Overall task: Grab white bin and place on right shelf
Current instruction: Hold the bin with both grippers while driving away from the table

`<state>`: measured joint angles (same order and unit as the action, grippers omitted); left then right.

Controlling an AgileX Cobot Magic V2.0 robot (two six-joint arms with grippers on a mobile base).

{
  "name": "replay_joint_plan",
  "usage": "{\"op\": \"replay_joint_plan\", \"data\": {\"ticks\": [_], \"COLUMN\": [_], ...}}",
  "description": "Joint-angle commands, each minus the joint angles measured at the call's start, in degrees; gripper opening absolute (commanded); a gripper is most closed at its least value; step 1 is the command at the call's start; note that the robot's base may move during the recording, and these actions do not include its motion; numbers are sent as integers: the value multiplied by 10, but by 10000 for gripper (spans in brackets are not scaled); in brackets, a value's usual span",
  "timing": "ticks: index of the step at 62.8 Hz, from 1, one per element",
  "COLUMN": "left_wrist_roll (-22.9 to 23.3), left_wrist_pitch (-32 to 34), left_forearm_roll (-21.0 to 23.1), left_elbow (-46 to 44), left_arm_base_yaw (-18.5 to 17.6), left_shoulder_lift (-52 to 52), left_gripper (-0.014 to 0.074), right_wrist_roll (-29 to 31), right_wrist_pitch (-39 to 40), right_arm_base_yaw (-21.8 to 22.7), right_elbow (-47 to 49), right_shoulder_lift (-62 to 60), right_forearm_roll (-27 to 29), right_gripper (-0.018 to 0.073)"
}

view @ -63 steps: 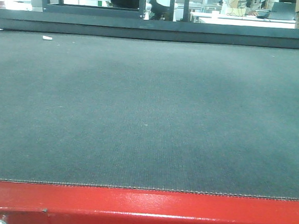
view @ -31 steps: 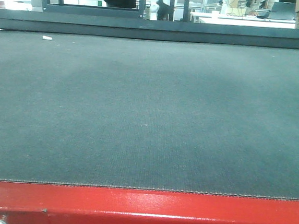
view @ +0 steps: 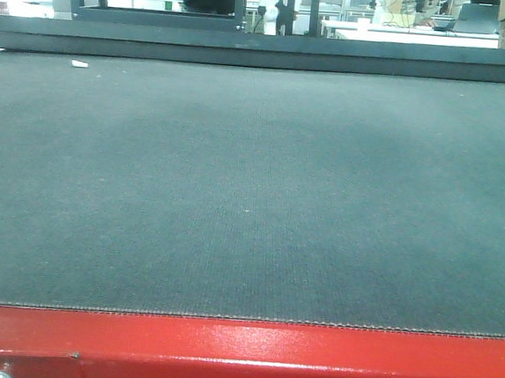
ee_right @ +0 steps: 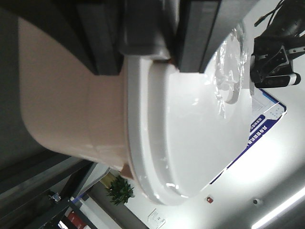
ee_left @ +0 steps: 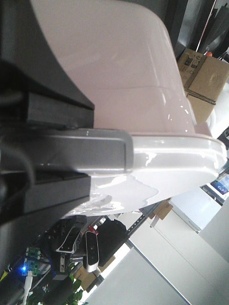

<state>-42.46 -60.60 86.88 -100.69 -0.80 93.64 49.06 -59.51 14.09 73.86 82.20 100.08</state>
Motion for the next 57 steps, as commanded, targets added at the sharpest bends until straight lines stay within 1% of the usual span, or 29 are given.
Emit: {"op": "replay_joint_plan", "data": {"ticks": [1, 15, 57], "left_wrist_roll": [-14, -14, -14], "left_wrist_pitch": [-143, -143, -143], "left_forearm_roll": [44, 44, 44], "left_elbow": [-21, -21, -21], "left_arm_base_yaw": [-33, -33, -33], "left_shoulder_lift": [-30, -30, -30], "left_gripper": [-126, -126, -126], "right_wrist_roll": [3, 3, 3], "right_wrist_pitch": [-152, -130, -127], "right_arm_base_yaw": [-20, -20, -20], "right_elbow": [20, 20, 20], "right_shoulder_lift": [-32, -32, -32], "right_forearm_roll": [94, 94, 94], "right_gripper": [57, 57, 57]}}
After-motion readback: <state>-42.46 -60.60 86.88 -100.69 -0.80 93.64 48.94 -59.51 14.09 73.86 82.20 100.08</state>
